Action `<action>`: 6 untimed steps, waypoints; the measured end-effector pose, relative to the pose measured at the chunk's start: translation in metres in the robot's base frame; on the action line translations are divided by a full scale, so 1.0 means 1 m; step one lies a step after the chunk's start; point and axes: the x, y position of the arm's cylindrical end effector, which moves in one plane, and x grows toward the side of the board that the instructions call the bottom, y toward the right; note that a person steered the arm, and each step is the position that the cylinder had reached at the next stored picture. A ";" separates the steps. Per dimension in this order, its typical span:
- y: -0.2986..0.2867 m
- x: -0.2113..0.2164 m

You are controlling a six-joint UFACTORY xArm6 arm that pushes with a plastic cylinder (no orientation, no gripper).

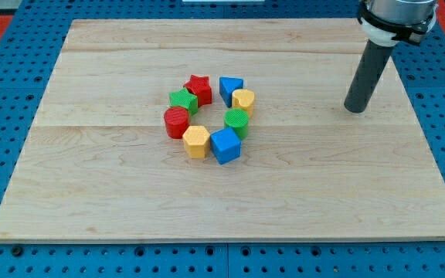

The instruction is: Push the green circle to the center of the board

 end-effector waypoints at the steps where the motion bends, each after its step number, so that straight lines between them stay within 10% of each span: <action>1: -0.026 0.001; 6: -0.191 0.040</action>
